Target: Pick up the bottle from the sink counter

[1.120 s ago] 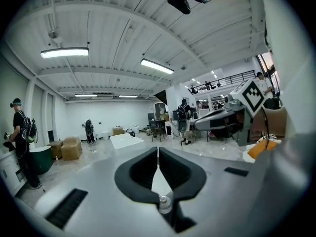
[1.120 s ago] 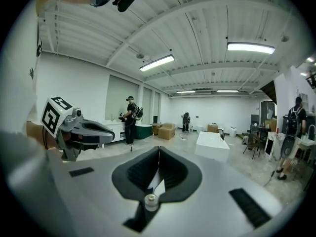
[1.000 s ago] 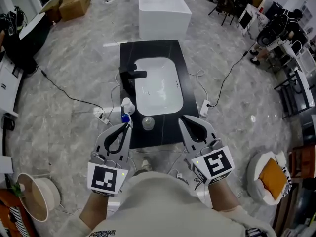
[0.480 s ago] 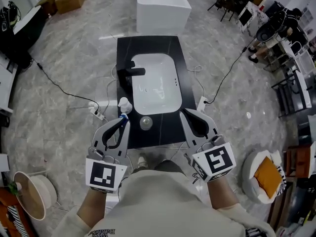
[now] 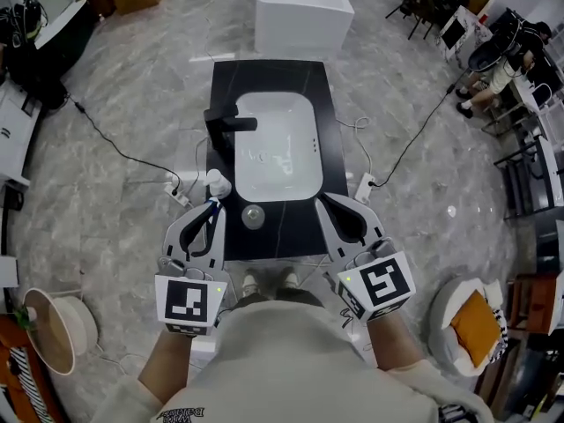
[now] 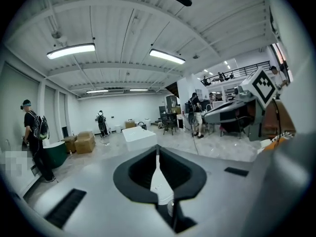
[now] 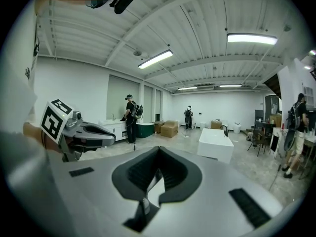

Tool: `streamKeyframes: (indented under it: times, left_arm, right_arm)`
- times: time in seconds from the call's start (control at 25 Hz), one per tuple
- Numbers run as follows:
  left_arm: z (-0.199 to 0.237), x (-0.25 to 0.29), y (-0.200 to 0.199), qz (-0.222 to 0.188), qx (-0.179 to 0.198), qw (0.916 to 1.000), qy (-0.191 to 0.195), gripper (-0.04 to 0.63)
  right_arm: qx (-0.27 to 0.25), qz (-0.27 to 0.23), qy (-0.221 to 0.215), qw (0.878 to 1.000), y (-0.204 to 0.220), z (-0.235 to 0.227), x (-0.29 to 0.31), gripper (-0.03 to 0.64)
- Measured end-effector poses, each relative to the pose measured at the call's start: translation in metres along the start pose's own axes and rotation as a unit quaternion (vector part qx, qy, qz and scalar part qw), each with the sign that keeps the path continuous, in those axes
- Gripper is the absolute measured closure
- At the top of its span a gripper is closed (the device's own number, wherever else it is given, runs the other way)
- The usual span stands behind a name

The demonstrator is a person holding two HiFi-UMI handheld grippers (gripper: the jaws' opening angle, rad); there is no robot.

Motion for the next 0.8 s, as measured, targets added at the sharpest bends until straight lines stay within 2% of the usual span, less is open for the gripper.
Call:
streamKeyframes:
  times: [0.2, 0.32, 0.48, 0.64, 0.8]
  left_arm:
    - [-0.011, 0.001, -0.008, -0.006, -0.013, 0.9999, 0.000, 0.564]
    - [-0.016, 0.007, -0.012, -0.013, -0.015, 0.9997, 0.012, 0.463]
    - [-0.027, 0.018, -0.010, -0.029, -0.010, 0.9991, 0.029, 0.362]
    - [-0.033, 0.038, 0.006, -0.020, 0.000, 0.9993, 0.033, 0.283]
    - [-0.031, 0.061, 0.029, -0.001, 0.001, 0.9995, 0.033, 0.249]
  right_arm:
    - [0.001, -0.010, -0.009, 1.000, 0.001, -0.009, -0.005, 0.620]
    - [0.002, -0.019, -0.010, 1.000, 0.000, -0.011, -0.006, 0.620]
    - [-0.002, -0.018, -0.020, 1.000, 0.003, -0.012, -0.001, 0.620]
    - [0.001, -0.015, -0.019, 1.000, 0.008, -0.016, 0.006, 0.620]
    - [0.004, 0.002, -0.024, 1.000, 0.018, -0.017, 0.018, 0.620]
Point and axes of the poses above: the fingertips, and each gripper's own axes: x forward along the fingers, z to its left, y out of its underside, the point moved 5 cm from there along -x, backward along the fingers, and after that the axes turned 10 degrees about -x, right-handed, at the moved point
